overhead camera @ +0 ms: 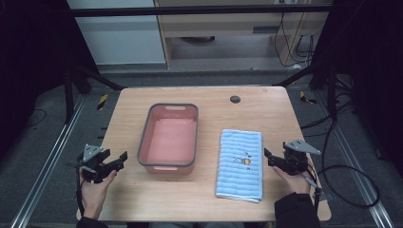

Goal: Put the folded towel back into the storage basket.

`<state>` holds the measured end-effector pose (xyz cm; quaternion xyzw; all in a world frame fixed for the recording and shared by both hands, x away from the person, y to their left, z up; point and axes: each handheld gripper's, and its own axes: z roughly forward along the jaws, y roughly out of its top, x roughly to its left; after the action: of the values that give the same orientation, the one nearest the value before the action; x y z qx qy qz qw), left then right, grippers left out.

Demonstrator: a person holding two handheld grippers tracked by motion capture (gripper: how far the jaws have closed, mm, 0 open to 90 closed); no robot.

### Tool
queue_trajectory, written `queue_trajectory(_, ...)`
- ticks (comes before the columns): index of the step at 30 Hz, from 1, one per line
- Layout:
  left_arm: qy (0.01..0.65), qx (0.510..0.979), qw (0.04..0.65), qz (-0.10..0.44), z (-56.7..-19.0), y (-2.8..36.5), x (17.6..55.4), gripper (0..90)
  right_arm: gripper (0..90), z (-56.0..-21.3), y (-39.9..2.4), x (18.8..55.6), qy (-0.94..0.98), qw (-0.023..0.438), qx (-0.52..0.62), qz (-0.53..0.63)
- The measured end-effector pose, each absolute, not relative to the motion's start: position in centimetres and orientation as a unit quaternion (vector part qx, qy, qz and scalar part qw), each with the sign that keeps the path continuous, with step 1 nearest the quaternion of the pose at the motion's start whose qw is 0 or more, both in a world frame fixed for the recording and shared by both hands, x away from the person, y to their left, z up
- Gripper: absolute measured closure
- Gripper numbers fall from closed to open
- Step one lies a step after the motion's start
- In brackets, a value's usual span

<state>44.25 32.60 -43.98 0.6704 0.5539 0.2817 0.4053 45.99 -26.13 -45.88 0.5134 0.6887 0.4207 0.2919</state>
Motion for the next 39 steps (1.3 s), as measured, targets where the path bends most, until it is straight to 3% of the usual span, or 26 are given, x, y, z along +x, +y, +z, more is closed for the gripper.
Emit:
queue_trajectory(16,0.503,0.678,0.443,0.303,-40.7,29.5,42.6,26.0,22.5,-44.2,-25.7,45.7,0.691,0.289,0.491,0.445)
queue_trajectory(39,0.455,0.699,0.462,0.301,-39.6,24.8,41.8,26.7,22.7,-42.8,-25.4,46.0,0.695,0.283,0.483,0.452)
